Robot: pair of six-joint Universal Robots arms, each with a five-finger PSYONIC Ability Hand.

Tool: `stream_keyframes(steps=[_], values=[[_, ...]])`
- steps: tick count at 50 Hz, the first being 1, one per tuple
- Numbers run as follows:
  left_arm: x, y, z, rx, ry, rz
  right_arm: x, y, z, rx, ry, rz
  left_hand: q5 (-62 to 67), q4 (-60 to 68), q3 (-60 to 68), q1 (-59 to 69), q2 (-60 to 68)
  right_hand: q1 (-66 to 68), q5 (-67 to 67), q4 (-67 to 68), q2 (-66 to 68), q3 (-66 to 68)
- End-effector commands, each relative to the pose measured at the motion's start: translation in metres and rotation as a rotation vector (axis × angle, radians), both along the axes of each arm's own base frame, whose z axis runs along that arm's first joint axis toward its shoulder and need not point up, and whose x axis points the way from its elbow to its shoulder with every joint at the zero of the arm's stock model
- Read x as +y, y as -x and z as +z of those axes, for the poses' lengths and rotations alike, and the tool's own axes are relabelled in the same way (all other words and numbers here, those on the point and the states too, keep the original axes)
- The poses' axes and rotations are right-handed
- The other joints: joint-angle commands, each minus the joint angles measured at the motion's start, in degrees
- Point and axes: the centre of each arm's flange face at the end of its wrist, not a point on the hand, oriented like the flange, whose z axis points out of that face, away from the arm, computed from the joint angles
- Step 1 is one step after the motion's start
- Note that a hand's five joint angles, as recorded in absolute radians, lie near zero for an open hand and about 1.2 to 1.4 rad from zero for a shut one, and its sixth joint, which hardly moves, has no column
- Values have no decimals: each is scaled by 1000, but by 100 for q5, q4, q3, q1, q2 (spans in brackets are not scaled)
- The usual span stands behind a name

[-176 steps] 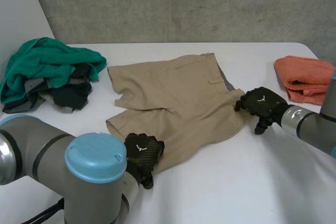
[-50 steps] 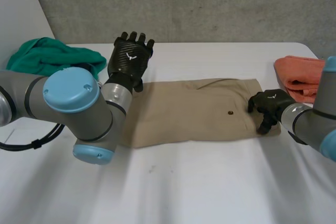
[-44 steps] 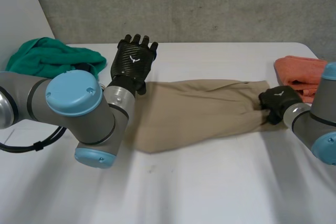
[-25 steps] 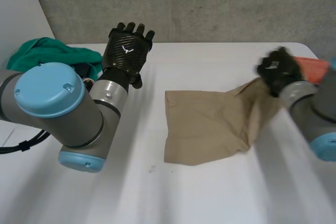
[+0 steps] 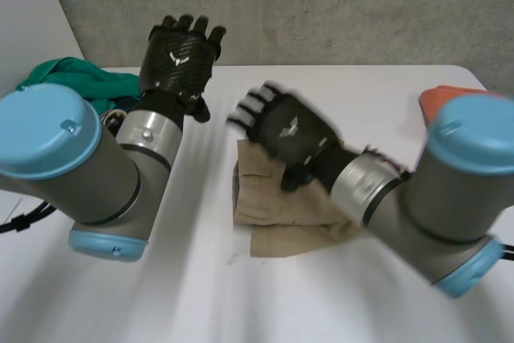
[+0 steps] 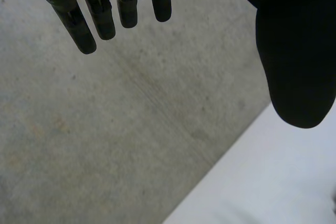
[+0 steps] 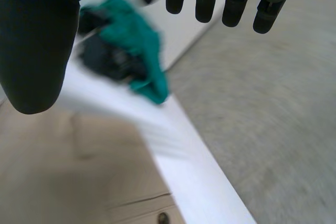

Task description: Fold the laundry.

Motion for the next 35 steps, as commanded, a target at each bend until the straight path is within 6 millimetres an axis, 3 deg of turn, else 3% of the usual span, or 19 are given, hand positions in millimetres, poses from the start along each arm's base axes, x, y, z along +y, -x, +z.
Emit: stream_keyframes(steps=[1, 4, 8, 15, 20, 25, 29, 33, 35], values=[[12, 29, 10, 76, -38, -96, -52, 55, 39, -275, -281, -239, -188, -47, -111, 20, -82, -312, -277, -219, -223, -220], [29, 53, -7, 49, -128, -167, -68, 70, 34, -232, -345, -334, -154, -14, -77, 54, -48, -312, -277, -219, -223, -220], [43, 71, -35, -19, -248, -201, -83, 69, 9, -142, -459, -399, -87, 53, -10, 121, 19, -312, -277, -219, -223, -220], [29, 69, -88, -116, -382, -38, -97, 66, -33, -10, -570, -433, -86, 54, -10, 121, 19, -312, -277, -219, -223, -220], [31, 65, -119, -209, -469, -7, -102, 63, -62, 37, -616, -433, 14, 155, 91, 222, 120, -312, -277, -219, -223, -220], [39, 57, -134, -285, -554, 6, -103, 64, -85, 90, -648, -437, 31, 171, 108, 239, 137, -312, -277, -219, -223, -220], [48, 51, -140, -335, -606, 11, -100, 68, -88, 153, -605, -443, 31, 172, 108, 239, 137, -312, -277, -219, -223, -220], [51, 49, -133, -342, -614, 13, -98, 74, -81, 215, -532, -457, 14, 155, 91, 222, 120, -312, -277, -219, -223, -220], [51, 49, -117, -314, -586, 9, -95, 75, -74, 219, -500, -458, 14, 155, 91, 222, 120, -312, -277, -219, -223, -220]])
